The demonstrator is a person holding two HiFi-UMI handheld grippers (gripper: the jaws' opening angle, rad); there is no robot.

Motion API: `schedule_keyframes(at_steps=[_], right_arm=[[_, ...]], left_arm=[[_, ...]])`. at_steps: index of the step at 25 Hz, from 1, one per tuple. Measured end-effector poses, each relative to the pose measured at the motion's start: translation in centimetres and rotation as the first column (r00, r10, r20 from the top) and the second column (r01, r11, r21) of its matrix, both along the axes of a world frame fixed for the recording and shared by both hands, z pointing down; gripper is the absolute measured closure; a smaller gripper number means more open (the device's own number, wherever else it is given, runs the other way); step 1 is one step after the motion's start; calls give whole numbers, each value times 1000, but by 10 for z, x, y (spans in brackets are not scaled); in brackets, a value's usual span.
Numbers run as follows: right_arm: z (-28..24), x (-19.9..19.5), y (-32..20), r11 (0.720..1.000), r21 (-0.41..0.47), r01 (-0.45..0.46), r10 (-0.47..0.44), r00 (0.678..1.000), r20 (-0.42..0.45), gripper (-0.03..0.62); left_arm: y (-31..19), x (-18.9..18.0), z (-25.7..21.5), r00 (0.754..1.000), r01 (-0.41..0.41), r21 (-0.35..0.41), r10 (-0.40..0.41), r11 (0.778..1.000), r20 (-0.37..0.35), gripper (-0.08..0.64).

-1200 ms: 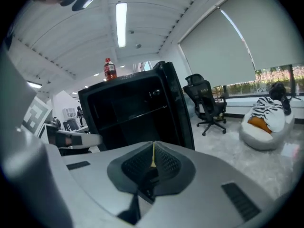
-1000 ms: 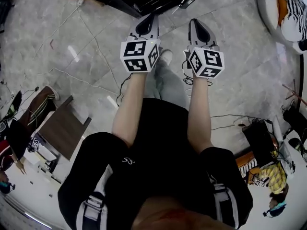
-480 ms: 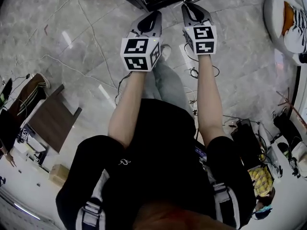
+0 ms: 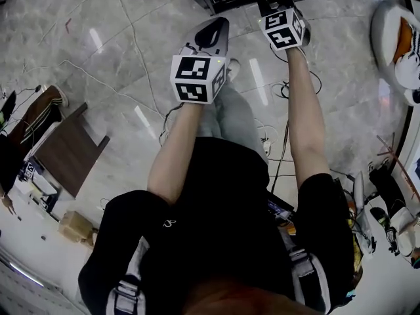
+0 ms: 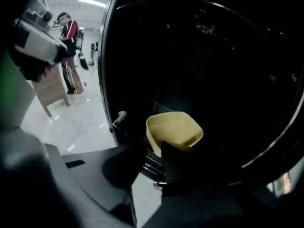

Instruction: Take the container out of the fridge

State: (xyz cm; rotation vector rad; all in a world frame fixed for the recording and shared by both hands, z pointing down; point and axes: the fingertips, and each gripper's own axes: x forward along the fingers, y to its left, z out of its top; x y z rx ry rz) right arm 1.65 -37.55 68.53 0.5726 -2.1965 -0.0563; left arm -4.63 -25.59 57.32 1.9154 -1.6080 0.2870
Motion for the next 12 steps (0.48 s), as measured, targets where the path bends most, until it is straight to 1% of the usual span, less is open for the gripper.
schedule_keyframes(at_steps=[1, 4, 6, 9, 12], right_arm=[[6, -3, -1, 999, 7, 36, -36, 999, -36, 495], [17, -10, -5, 992, 39, 120, -114, 986, -123, 491], [22, -16, -9, 983, 70, 171, -157, 972, -177, 491], [32, -22, -12, 963, 93, 253, -222, 940, -258, 491], [41, -22, -11, 944, 80, 320, -275, 899, -340, 492]], left_arm=[[1, 0, 0, 1000, -2, -1, 2, 1000, 1, 541], [7, 0, -1, 1000, -11, -6, 11, 1000, 4, 541], [10, -1, 0, 1000, -12, -12, 12, 1000, 6, 541], [16, -2, 3, 1000, -10, -25, 10, 1000, 10, 541], [23, -1, 2, 1000, -12, -31, 12, 999, 11, 541]])
